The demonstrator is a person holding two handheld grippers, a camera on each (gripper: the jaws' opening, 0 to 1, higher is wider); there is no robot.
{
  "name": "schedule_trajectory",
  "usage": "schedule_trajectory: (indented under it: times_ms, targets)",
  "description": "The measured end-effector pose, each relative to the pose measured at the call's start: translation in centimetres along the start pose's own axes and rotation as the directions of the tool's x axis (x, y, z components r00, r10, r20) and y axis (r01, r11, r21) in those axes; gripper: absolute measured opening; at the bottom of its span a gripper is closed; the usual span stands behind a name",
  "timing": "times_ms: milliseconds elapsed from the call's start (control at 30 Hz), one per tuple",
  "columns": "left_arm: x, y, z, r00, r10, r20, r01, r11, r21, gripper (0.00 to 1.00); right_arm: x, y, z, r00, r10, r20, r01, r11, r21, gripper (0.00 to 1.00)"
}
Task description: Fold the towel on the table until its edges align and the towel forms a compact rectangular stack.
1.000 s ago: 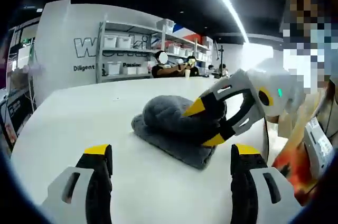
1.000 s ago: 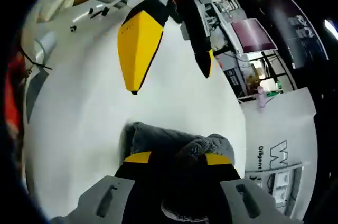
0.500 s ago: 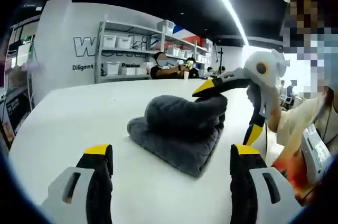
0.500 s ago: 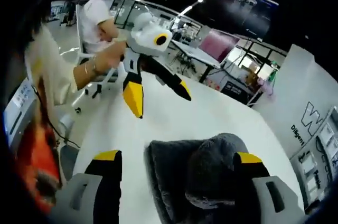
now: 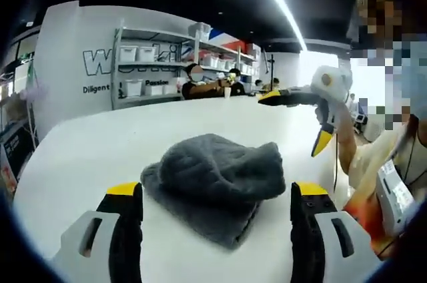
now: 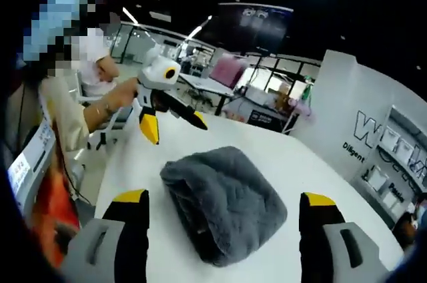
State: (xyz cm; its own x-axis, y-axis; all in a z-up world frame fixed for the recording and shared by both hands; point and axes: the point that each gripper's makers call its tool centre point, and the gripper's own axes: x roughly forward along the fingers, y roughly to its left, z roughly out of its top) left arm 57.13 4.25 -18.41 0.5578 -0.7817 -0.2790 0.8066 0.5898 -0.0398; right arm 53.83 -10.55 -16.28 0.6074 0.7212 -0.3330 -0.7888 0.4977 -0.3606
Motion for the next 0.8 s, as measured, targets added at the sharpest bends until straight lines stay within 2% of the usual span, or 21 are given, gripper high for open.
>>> schedule_trajectory:
  times_ms: [33, 200, 400, 567, 633, 700, 800]
  targets:
    - [0.1, -0.1, 0.1, 1.0, -0.002, -0.001, 0.002, 1.0, 0.003, 0.89, -0.1, -0.1, -0.1, 1.0, -0.004, 0.001, 0.004, 1.0, 0.005, 0.95]
    - [2.3, -3.3, 0.7, 0.998, -0.051, -0.04, 0.053, 0.997, 0.064, 0.86, -1.5, -1.5, -2.6, 0.999, -0.033, 0.008, 0.032, 0.997, 0.071, 0.96]
    - [4.1, -5.6, 1.4, 0.995, -0.063, -0.076, 0.077, 0.977, 0.2, 0.62, -2.0, -2.4, -4.4, 0.999, -0.047, 0.007, 0.045, 0.993, 0.111, 0.97]
    - [5.3, -6.2, 1.3, 0.992, -0.069, -0.105, 0.092, 0.97, 0.223, 0.53, -2.5, -2.6, -5.4, 0.999, -0.049, 0.01, 0.047, 0.99, 0.132, 0.97]
    - [5.5, -6.2, 1.3, 0.992, -0.072, -0.104, 0.093, 0.972, 0.218, 0.43, -2.6, -2.6, -5.7, 0.999, -0.049, 0.01, 0.047, 0.99, 0.136, 0.96]
    - [5.6, -5.9, 1.6, 0.994, -0.067, -0.082, 0.083, 0.975, 0.206, 0.29, -2.8, -2.6, -6.1, 0.999, -0.048, 0.005, 0.047, 0.989, 0.14, 0.96]
    - [5.9, -5.6, 1.4, 0.994, -0.07, -0.088, 0.087, 0.975, 0.206, 0.19, -2.9, -2.6, -6.6, 0.999, -0.045, -0.002, 0.045, 0.988, 0.147, 0.95]
